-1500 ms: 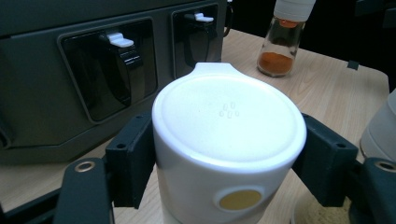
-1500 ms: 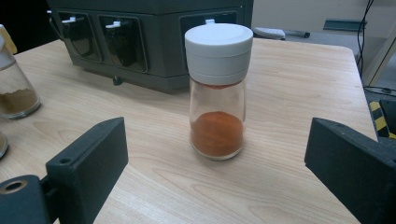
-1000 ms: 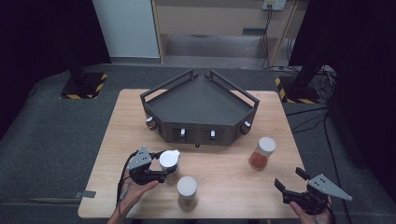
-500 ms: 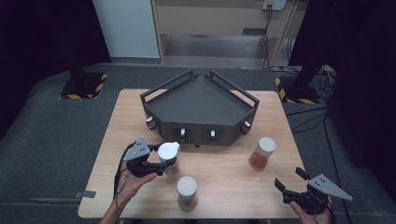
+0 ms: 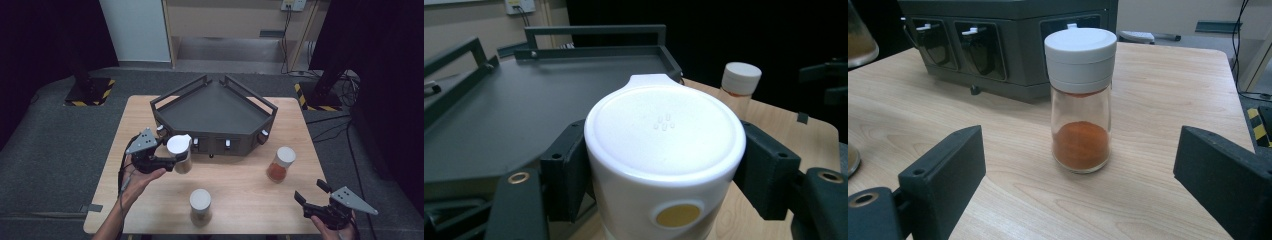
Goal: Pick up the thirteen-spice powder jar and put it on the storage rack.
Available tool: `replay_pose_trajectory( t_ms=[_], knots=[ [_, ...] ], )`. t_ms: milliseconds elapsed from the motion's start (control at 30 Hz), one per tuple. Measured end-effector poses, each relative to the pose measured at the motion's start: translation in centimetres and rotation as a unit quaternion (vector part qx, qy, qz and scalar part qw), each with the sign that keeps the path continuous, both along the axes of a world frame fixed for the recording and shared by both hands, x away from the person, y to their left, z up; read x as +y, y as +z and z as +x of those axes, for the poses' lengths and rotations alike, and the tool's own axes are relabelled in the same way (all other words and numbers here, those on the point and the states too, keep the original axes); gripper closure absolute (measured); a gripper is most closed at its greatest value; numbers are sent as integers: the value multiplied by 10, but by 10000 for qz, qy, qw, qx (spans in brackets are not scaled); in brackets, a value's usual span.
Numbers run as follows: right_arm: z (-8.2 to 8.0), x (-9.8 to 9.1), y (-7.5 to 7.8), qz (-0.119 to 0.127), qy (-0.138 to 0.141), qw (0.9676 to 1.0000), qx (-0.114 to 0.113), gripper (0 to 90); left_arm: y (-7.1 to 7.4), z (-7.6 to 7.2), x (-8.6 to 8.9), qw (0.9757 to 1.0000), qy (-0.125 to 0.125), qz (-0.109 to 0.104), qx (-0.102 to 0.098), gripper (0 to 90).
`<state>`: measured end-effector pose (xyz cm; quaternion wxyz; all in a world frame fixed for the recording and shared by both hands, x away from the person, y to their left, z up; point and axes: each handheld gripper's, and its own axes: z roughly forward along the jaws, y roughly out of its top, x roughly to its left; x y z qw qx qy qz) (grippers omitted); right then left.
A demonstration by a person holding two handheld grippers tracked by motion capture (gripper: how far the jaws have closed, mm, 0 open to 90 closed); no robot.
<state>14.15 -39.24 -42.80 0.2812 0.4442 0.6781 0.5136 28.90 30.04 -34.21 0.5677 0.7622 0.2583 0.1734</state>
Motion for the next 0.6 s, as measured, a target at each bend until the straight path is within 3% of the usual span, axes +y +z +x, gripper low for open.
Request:
replay_pose_trajectory(
  t_ms=[333, 600],
  knots=[
    [0, -1, 0, 33, -10, 10000, 3, 63, 42, 21, -6, 9995, 282, -33, -119, 302],
    [0, -2, -1, 60, -9, 10000, -4, 63, 71, 44, -17, 9983, 535, 99, -214, 302]
  ],
)
